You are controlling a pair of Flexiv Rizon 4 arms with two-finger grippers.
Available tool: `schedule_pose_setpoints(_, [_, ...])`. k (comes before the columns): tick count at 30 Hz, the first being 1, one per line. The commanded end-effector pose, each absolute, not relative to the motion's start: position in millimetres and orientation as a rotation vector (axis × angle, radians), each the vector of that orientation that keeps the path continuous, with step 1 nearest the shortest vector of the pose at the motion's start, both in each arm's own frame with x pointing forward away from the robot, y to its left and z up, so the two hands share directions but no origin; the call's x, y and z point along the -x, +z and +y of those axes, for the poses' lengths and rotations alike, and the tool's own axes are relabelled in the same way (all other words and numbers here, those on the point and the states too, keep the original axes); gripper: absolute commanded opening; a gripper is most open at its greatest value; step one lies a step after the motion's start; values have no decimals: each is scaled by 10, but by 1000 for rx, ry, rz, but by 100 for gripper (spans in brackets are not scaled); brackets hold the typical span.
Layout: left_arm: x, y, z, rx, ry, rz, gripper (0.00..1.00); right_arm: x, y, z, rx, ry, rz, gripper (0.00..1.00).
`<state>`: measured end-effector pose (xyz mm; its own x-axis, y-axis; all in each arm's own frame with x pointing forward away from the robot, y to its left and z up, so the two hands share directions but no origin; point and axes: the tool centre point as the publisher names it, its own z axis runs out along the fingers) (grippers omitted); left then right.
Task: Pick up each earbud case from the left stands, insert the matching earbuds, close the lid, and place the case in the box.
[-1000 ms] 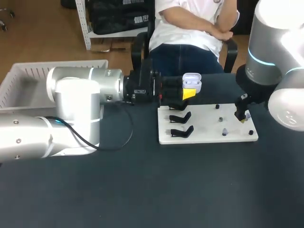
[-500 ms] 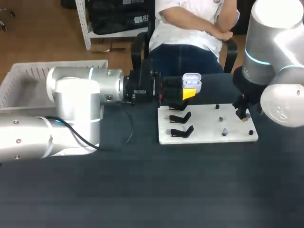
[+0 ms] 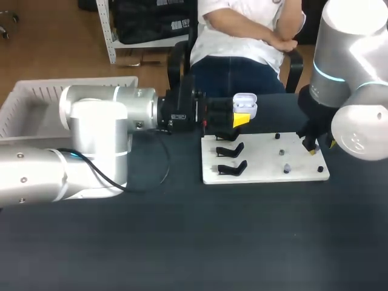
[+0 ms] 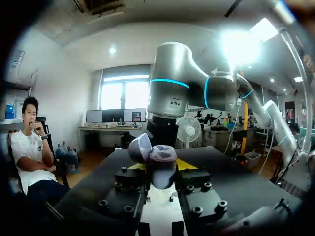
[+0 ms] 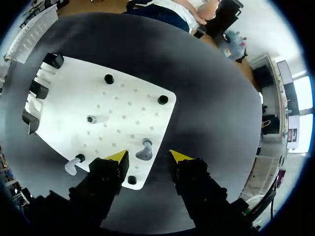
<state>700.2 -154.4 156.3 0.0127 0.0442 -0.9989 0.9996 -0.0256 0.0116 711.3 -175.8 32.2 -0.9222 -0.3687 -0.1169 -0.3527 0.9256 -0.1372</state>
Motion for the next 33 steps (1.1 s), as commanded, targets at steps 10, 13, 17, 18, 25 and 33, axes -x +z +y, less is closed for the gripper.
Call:
schedule_pose_setpoints(10, [-6982,1556,-1542,-1260,-1192,1218,0,-7100,283,-1740,544,-159,2941,42])
schedule_pose_setpoints(13, [-6982,1556,-1542,-1260,-1192,1218,0,-7097,278,-1741,536,-145,2937,42])
schedule_pose_setpoints(17, [-6982,1556,-1542,-1260,-1192,1218,0,-7095,278,-1738,536,-144,2935,42])
schedule_pose_setpoints(18, [-6982,1556,-1542,-1260,-1192,1218,0,-7099,272,-1731,540,-144,2936,41])
schedule_pose_setpoints(25, [-6982,1556,-1542,-1260,-1192,1218,0,-7106,257,-1716,539,-143,2937,37])
schedule_pose_setpoints(33, [-6982,1556,-1542,-1260,-1192,1218,0,-7115,238,-1713,525,-134,2942,29])
